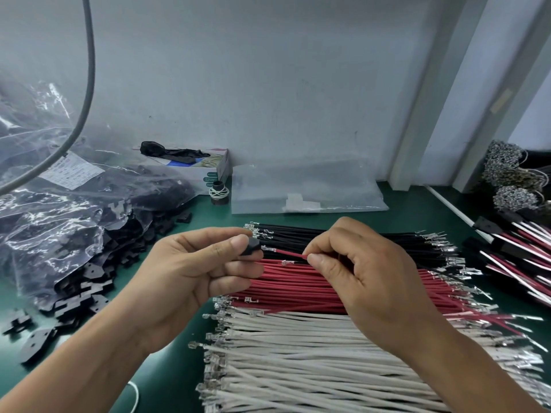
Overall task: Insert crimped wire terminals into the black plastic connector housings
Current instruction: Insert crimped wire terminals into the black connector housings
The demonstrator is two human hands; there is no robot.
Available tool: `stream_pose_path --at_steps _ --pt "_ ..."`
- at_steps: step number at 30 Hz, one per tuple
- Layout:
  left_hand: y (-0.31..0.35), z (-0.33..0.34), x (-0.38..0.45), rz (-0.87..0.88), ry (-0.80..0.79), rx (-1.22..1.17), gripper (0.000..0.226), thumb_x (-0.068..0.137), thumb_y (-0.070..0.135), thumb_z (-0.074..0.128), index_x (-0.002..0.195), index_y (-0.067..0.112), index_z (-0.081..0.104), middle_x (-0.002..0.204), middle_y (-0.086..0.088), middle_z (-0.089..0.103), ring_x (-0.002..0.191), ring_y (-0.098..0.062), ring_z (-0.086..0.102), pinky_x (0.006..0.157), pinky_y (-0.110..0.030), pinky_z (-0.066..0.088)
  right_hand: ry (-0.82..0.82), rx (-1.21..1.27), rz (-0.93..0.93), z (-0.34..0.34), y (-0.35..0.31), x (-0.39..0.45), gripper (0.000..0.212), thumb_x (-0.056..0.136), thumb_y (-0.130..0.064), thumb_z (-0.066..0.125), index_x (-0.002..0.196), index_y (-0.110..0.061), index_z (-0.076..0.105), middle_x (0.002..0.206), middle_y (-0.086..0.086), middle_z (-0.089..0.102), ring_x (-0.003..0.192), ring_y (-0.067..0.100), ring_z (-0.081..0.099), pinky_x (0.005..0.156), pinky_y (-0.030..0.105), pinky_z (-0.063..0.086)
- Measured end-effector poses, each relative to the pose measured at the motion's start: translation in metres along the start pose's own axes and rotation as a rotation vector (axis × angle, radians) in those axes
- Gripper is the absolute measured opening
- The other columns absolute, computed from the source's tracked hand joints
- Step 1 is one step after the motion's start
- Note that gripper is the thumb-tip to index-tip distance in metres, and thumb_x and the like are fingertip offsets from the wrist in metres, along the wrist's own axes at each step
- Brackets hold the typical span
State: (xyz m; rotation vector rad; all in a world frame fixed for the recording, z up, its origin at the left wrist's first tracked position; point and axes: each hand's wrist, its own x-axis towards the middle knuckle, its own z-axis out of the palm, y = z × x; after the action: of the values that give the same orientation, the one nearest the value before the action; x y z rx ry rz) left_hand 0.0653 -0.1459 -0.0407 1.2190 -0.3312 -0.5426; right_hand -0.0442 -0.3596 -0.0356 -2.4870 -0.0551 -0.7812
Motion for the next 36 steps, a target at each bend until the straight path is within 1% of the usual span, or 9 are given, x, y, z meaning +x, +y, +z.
stream_pose_path --at_steps 5,13,18,24,28,31,33,34,36 --pt "0.0 0.001 0.001 0.004 -0.012 -0.003 0.073 0.042 0.038 0.104 0.102 0.002 0.08 0.099 -0.027 0.076 0.075 -0.026 0.078 0.058 -0.025 0.061 -0.026 0.044 0.006 -0.003 0.001 0.001 0.014 0.098 -0.025 0.062 0.088 -0.034 0.066 0.09 -0.018 0.058 0.084 0.009 0.059 0.067 0.024 0.043" --pt "0.0 0.0 -0.002 -0.006 -0.06 0.037 0.068 0.047 0.035 0.103 0.101 0.001 0.079 0.096 -0.028 0.076 0.072 -0.025 0.077 0.06 -0.026 0.062 -0.108 -0.017 0.025 -0.008 -0.002 0.002 0.015 0.094 -0.028 0.065 0.082 -0.037 0.065 0.085 -0.018 0.06 0.082 0.007 0.059 0.065 0.02 0.039" --pt "-0.001 0.0 -0.003 -0.002 -0.052 0.123 0.048 0.059 0.027 0.091 0.099 0.001 0.08 0.092 -0.03 0.075 0.069 -0.029 0.076 0.058 -0.027 0.061 -0.134 -0.053 0.025 -0.014 -0.002 0.003 0.018 0.09 -0.026 0.069 0.075 -0.036 0.064 0.081 -0.017 0.06 0.08 0.008 0.059 0.063 0.021 0.04" --pt "-0.007 0.003 -0.002 -0.045 -0.045 0.074 0.069 0.045 0.036 0.103 0.099 0.0 0.079 0.095 -0.03 0.075 0.069 -0.027 0.075 0.059 -0.027 0.061 -0.125 0.104 0.106 -0.009 -0.006 0.003 0.014 0.092 -0.025 0.066 0.08 -0.031 0.067 0.085 -0.017 0.063 0.085 0.007 0.06 0.069 0.022 0.046" --pt "-0.012 0.008 -0.003 -0.042 -0.009 0.066 0.068 0.045 0.037 0.103 0.097 0.0 0.08 0.097 -0.03 0.075 0.068 -0.026 0.076 0.057 -0.026 0.061 -0.104 0.047 0.067 0.0 -0.012 -0.002 0.012 0.096 -0.025 0.062 0.085 -0.03 0.065 0.084 -0.016 0.058 0.082 0.007 0.057 0.071 0.028 0.047" --pt "-0.009 0.012 -0.004 0.076 0.029 0.212 0.041 0.065 0.03 0.094 0.1 0.012 0.082 0.099 -0.022 0.078 0.075 -0.027 0.077 0.059 -0.028 0.062 -0.071 -0.015 0.047 0.004 -0.013 -0.003 0.011 0.098 -0.031 0.057 0.089 -0.033 0.063 0.086 -0.018 0.056 0.081 0.006 0.056 0.07 0.029 0.047" --pt "-0.008 0.012 -0.006 0.26 0.029 0.433 0.041 0.066 0.025 0.087 0.106 0.025 0.081 0.099 -0.009 0.08 0.082 -0.021 0.077 0.065 -0.027 0.063 -0.069 0.024 0.089 0.005 -0.009 -0.002 0.011 0.099 -0.032 0.056 0.091 -0.032 0.064 0.087 -0.018 0.057 0.084 0.005 0.057 0.073 0.03 0.048" --pt "-0.008 0.012 -0.008 0.331 0.028 0.526 0.042 0.064 0.024 0.086 0.105 0.03 0.081 0.095 -0.005 0.08 0.079 -0.018 0.076 0.067 -0.025 0.062 -0.073 0.061 0.112 0.005 -0.008 -0.001 0.011 0.098 -0.033 0.057 0.091 -0.032 0.065 0.088 -0.018 0.059 0.086 0.004 0.058 0.075 0.032 0.049" --pt "-0.007 0.013 -0.008 0.381 0.038 0.595 0.03 0.064 0.024 0.084 0.093 0.032 0.083 0.078 -0.006 0.079 0.065 -0.017 0.073 0.061 -0.021 0.058 -0.07 0.103 0.111 0.006 -0.006 -0.002 0.011 0.096 -0.036 0.06 0.088 -0.032 0.066 0.087 -0.016 0.061 0.087 0.005 0.06 0.075 0.032 0.051"
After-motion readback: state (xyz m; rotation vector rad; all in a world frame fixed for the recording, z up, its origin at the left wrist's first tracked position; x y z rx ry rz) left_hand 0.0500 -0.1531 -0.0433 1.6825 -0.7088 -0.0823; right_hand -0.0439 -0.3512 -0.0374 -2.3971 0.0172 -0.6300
